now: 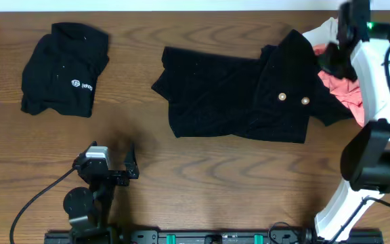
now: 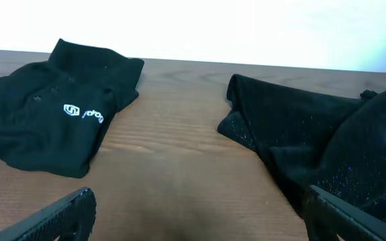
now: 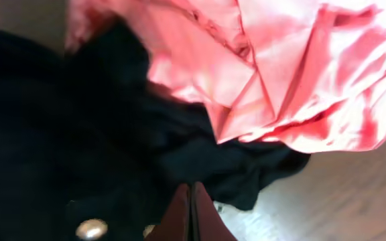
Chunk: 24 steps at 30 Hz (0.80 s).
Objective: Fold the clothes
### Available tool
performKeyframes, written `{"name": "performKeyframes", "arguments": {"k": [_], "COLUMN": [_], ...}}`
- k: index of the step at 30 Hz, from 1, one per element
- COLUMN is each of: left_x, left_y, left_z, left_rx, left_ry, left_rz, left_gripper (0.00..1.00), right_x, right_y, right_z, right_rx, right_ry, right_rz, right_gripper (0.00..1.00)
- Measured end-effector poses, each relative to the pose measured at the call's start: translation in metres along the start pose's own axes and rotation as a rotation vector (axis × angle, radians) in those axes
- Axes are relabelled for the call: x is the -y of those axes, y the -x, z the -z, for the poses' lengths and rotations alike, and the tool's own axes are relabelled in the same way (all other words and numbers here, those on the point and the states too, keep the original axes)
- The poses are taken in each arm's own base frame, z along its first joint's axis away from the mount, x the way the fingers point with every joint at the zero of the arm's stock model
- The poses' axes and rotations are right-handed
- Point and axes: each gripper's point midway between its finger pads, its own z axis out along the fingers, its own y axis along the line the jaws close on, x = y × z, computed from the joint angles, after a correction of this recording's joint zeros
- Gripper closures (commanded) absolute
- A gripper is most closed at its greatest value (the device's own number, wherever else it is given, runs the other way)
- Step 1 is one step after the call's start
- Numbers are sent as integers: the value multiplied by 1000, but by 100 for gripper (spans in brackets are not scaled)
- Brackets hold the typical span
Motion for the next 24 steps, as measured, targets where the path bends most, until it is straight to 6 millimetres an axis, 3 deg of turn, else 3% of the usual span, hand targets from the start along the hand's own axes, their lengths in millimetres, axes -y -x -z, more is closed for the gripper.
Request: {"name": "performKeyframes", "arguments": {"k": [4, 10, 24], "left_x": [0, 0, 0], "left_y": [0, 0, 0], "left_z": [0, 0, 0], "left_rx": [0, 0, 0], "left_ry": [0, 0, 0], "left_rz": [0, 0, 0], "left_gripper": [2, 2, 2], "right_x": [-5, -15, 1], "right_y": [-11, -25, 5], "right_z": [-41, -81, -123], "right_rx": [-9, 26, 275], "right_ry": [71, 141, 83], "right_rz": [-19, -19, -81], "right_gripper": [99, 99, 99]}}
